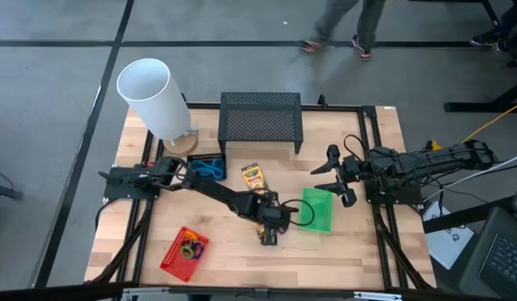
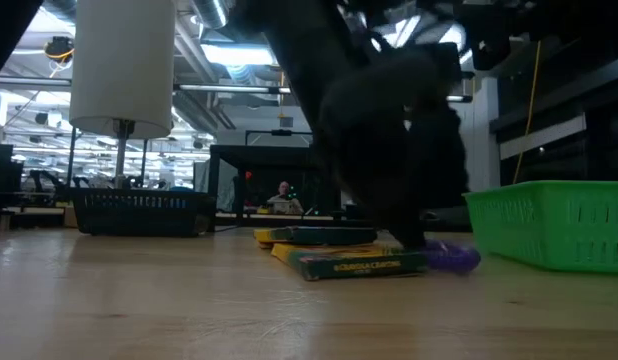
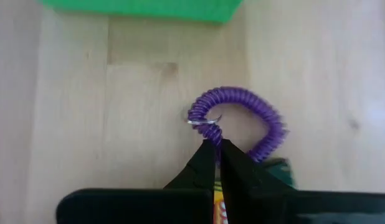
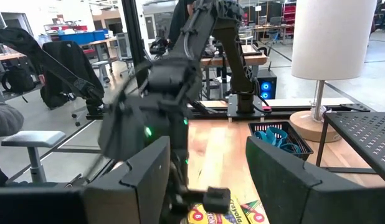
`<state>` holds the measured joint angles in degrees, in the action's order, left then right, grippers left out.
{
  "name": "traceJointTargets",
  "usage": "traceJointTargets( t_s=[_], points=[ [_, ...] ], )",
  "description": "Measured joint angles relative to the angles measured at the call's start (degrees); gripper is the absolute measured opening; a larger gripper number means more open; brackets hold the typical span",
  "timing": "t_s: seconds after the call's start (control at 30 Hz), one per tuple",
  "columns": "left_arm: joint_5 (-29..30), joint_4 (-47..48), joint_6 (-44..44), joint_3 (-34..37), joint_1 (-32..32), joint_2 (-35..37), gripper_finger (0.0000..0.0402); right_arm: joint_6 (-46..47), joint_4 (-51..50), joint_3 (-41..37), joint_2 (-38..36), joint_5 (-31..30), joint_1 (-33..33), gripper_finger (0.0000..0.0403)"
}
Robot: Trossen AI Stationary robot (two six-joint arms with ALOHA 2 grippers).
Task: Pick & Place Office Desk Supplies
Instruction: Put the purple spring keychain into the red bin
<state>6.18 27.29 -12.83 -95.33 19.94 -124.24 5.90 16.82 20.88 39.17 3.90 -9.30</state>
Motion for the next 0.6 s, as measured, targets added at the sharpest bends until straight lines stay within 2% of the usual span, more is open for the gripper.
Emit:
traceJointTargets(
  t_s=[0.37,0.5,0.6],
  points=[
    [8.2,4.1,2.3,0.0,1.0,7.7,0.0003,0.8,-0.2,0.0,0.0,0.0,0.0,0.0213],
    [12.9,9.8,1.2,2.6,1.8,11.9,0.0003,0.8,-0.2,0.0,0.0,0.0,0.0,0.0213],
    [15.5,9.9,-0.8,6.7,2.9,16.9,0.0003,0.7,-0.3,0.0,0.0,0.0,0.0,0.0213]
  ],
)
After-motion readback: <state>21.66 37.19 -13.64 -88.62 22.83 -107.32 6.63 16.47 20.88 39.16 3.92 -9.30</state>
